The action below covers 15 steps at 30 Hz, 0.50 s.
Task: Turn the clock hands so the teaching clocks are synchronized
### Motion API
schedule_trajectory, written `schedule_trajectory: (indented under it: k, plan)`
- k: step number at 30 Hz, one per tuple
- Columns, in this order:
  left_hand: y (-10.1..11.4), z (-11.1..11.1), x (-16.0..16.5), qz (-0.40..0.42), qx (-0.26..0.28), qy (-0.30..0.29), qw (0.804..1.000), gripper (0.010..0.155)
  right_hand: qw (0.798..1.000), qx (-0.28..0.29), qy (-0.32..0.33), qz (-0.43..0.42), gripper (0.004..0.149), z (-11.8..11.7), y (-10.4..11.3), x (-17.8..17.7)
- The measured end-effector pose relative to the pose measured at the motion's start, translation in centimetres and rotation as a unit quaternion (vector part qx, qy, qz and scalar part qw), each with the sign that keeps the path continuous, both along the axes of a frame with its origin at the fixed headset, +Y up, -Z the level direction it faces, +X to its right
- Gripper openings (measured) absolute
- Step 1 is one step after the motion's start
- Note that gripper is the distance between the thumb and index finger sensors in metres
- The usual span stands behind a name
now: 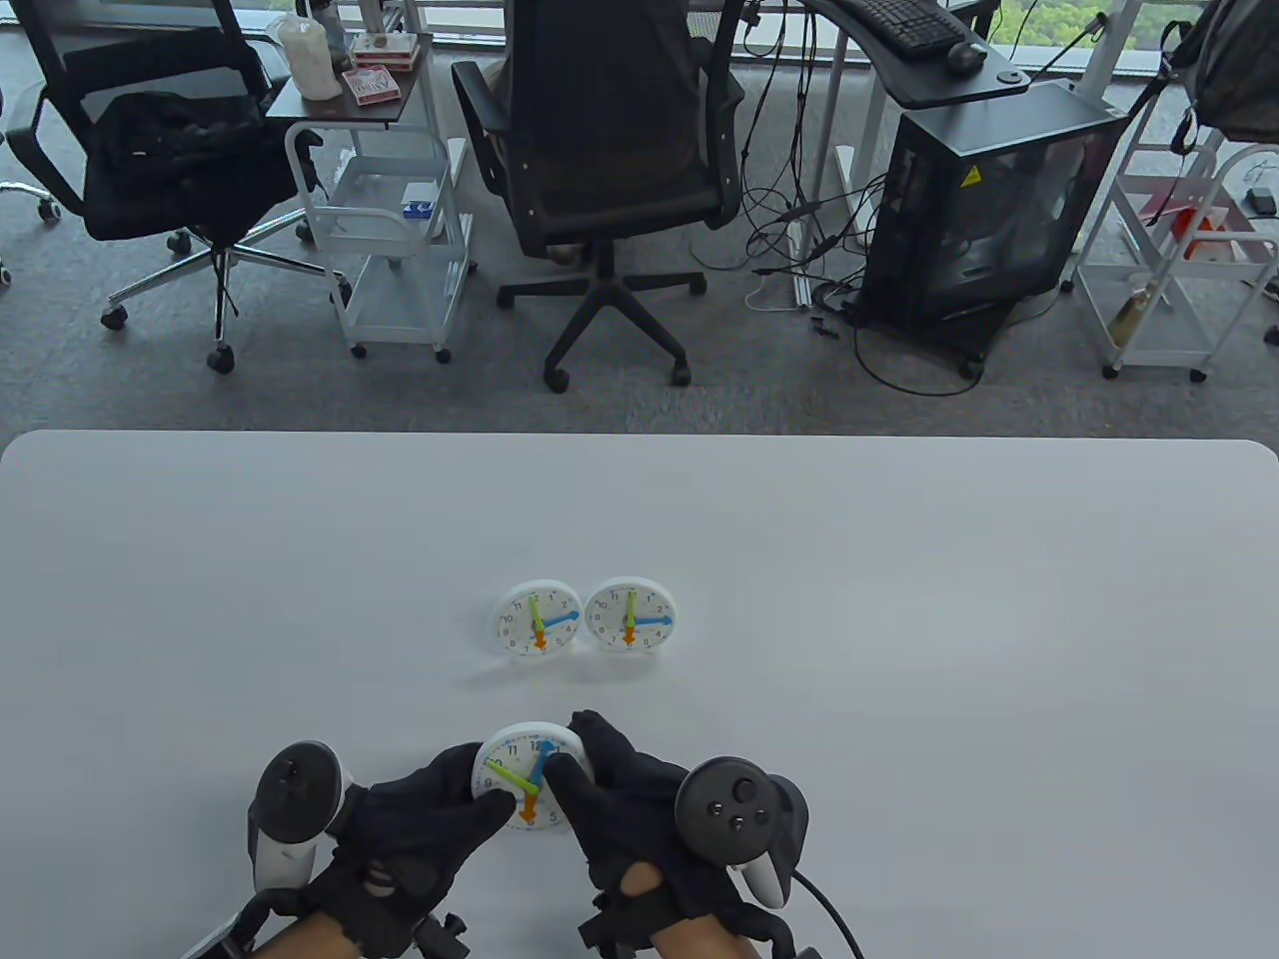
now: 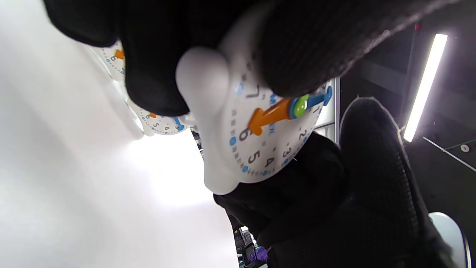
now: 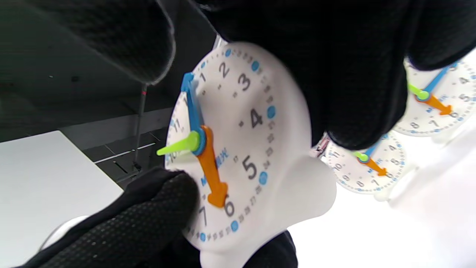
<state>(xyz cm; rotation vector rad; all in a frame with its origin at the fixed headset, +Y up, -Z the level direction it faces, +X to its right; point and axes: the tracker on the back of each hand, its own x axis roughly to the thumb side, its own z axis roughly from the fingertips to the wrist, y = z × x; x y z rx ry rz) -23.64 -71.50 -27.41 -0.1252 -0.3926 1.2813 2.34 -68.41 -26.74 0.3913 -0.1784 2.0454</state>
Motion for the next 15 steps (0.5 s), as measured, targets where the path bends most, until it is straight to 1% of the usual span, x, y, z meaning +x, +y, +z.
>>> schedule_trajectory:
  k: [7, 15]
  plan:
    - [0.51, 0.41, 0.46, -0.027, 0.033, -0.007, 0.999, 0.052, 1.0, -0.009, -0.015, 0.011, 0.082, -0.04, -0.13, 0.11]
    - [0.96, 0.92, 0.92, -0.05, 0.062, -0.014, 0.997, 0.052, 1.0, -0.015, -0.02, 0.017, 0.081, -0.06, -0.14, 0.14]
